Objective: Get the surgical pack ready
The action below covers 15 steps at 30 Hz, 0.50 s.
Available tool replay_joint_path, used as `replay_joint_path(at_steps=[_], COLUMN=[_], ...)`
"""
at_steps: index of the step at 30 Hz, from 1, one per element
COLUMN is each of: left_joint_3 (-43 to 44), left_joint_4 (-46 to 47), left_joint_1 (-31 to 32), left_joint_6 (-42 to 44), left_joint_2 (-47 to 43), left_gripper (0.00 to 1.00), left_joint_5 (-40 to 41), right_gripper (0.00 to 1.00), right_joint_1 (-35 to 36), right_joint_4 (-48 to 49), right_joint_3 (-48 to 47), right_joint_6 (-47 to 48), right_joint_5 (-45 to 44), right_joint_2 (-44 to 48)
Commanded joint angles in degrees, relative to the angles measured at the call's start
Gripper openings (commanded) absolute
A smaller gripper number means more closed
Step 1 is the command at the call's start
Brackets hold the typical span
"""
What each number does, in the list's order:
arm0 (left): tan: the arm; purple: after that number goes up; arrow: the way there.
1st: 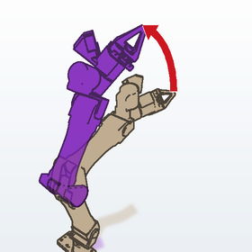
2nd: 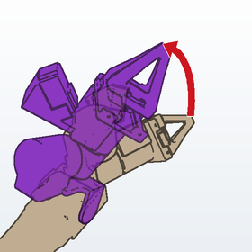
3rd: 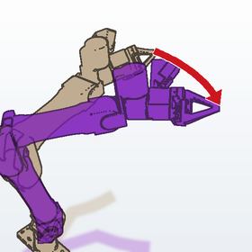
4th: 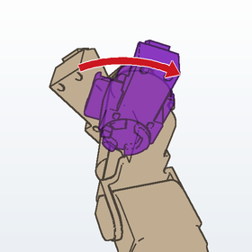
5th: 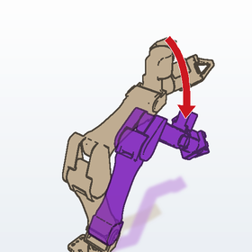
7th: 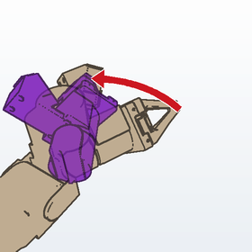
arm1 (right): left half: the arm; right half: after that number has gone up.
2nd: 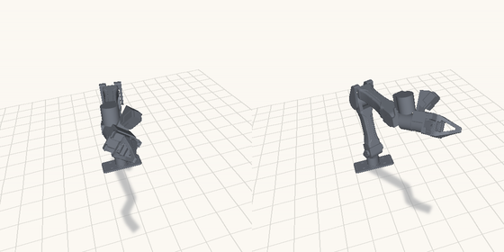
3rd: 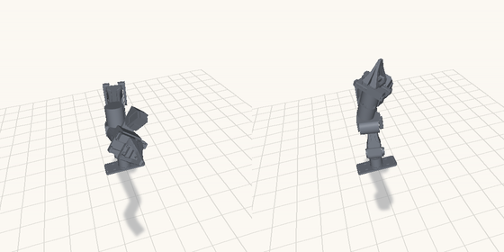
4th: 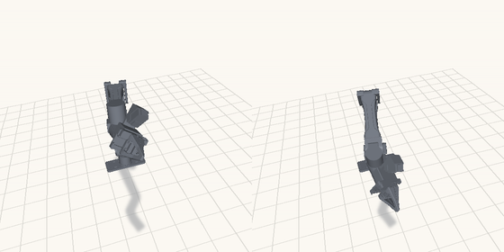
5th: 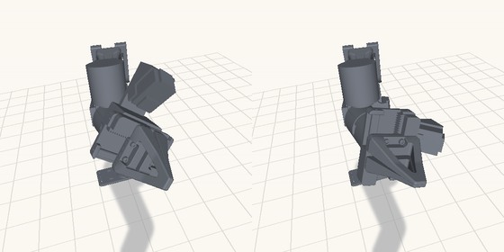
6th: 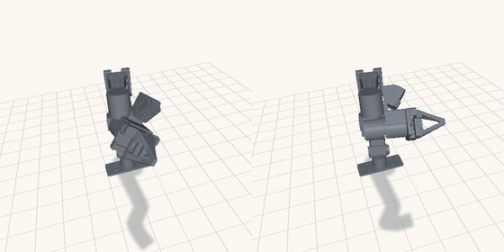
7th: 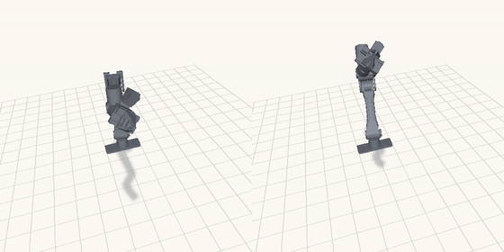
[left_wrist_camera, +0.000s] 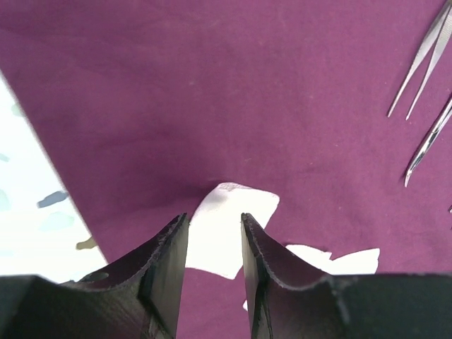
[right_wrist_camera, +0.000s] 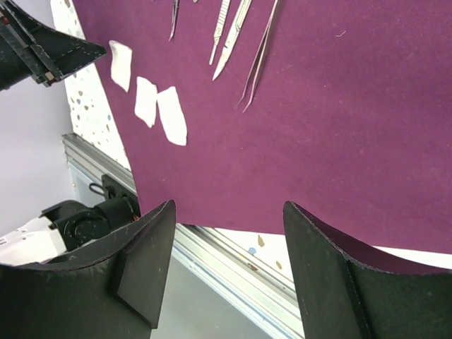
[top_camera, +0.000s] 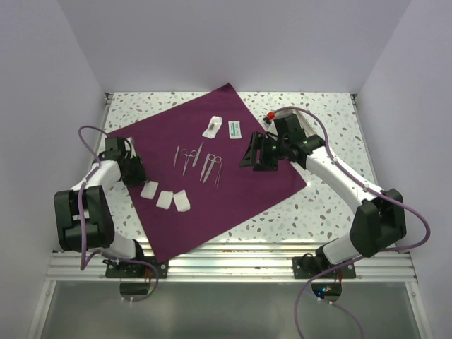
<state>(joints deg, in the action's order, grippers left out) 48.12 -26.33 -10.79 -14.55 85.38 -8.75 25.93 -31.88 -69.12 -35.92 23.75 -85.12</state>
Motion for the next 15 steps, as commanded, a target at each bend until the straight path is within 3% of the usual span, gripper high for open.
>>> replay_joint_path(at_steps=[1, 15], left_joint_3=[2.1, 4.2], left_joint_4=[2.9, 3.7], left_joint_1=[1.0, 4.7], left_joint_6=[-1.4, -3.5], left_joint_2=[1.4, 4.9], left_gripper=[0.4, 0.4], left_joint_5=[0.9, 5.6], right_gripper=[0.66, 0.66], right_joint_1=[0.0, 0.1], right_joint_4=[1.0, 0.0], right_joint_3=[0.1, -0.2], right_joint_6=[1.0, 2.5], right_joint_5=[1.3, 0.8], right_joint_2=[-0.6, -1.4])
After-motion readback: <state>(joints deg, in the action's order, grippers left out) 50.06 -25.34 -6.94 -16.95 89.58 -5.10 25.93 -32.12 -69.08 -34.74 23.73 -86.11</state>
